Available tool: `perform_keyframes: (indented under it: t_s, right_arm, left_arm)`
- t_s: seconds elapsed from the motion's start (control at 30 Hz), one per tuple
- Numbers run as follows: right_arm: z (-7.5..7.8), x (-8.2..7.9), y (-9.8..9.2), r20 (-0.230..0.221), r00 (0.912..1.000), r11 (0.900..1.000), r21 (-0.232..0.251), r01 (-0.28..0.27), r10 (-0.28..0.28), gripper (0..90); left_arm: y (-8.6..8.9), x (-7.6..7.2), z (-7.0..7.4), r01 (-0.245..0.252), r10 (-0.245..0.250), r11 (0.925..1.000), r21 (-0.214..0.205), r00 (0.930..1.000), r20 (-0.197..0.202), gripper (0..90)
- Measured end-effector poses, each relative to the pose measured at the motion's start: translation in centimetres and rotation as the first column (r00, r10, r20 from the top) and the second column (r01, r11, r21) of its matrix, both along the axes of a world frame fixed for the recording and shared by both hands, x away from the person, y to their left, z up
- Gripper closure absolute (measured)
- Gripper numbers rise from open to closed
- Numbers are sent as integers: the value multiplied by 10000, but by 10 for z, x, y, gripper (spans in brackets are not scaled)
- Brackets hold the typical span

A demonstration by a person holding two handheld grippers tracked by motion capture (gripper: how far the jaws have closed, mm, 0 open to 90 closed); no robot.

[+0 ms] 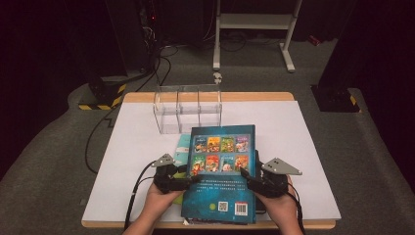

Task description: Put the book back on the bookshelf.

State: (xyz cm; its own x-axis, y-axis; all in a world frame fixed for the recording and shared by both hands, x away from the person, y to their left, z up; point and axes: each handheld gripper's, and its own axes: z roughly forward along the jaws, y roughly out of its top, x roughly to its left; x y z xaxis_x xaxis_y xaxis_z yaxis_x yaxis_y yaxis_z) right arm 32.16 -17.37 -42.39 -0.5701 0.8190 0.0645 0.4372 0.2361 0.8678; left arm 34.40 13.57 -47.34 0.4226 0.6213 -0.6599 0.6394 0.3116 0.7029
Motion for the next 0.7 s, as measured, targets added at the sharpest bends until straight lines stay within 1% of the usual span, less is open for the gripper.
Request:
perform_keyframes:
  t_s: [0.03,0.07,0.17,0.2,0.23,0.3,0.33,0.37,0.4,0.43,0.47,0.53,0.63,0.7]
  right_arm:
    - [1,2,1,-55,10000,10000,-29,42,-42,405]
    - [3,3,3,-46,9999,9999,-57,97,-98,406]
    - [9,9,8,76,9997,9996,-149,235,-234,409]
    - [10,11,10,126,9995,9994,-175,298,-296,410]
    - [12,14,13,99,9992,9990,-234,380,-378,409]
    - [15,19,15,61,9990,9986,-289,445,-443,409]
    - [16,21,17,31,9988,9983,-305,492,-492,410]
    - [17,23,18,38,9985,9980,-315,545,-544,410]
    - [17,25,19,31,9982,9977,-318,595,-594,410]
    - [17,27,20,17,9980,9976,-282,628,-628,410]
    - [17,29,21,15,9981,9977,-281,623,-622,410]
    - [17,30,22,-12,9977,9974,-249,671,-672,411]
    - [17,33,24,74,9973,9972,-182,728,-727,414]
    - [18,32,27,204,9967,9968,-126,794,-792,416]
  left_arm:
    - [1,1,1,-109,109,9999,-56,9999,-37,257]
    - [2,3,3,-208,208,9997,-121,9998,15,268]
    - [5,7,7,-377,379,9991,-186,9992,115,297]
    - [5,7,7,-377,379,9991,-186,9992,115,299]
    - [7,12,10,-393,394,9992,-104,9991,137,300]
    - [9,17,10,-469,474,9986,-238,9987,191,311]
    - [9,17,10,-469,474,9986,-238,9987,191,327]
    - [13,21,11,-550,564,9974,-456,9979,305,338]
    - [13,22,11,-595,612,9972,-457,9974,382,343]
    - [14,23,12,-595,610,9976,-354,9972,433,343]
    - [13,24,12,-682,699,9968,-408,9966,433,343]
    - [14,25,12,-663,680,9971,-374,9966,458,343]
    - [16,25,13,-709,729,9968,-356,9957,575,343]
    - [17,24,16,-779,799,9966,-280,9937,782,343]
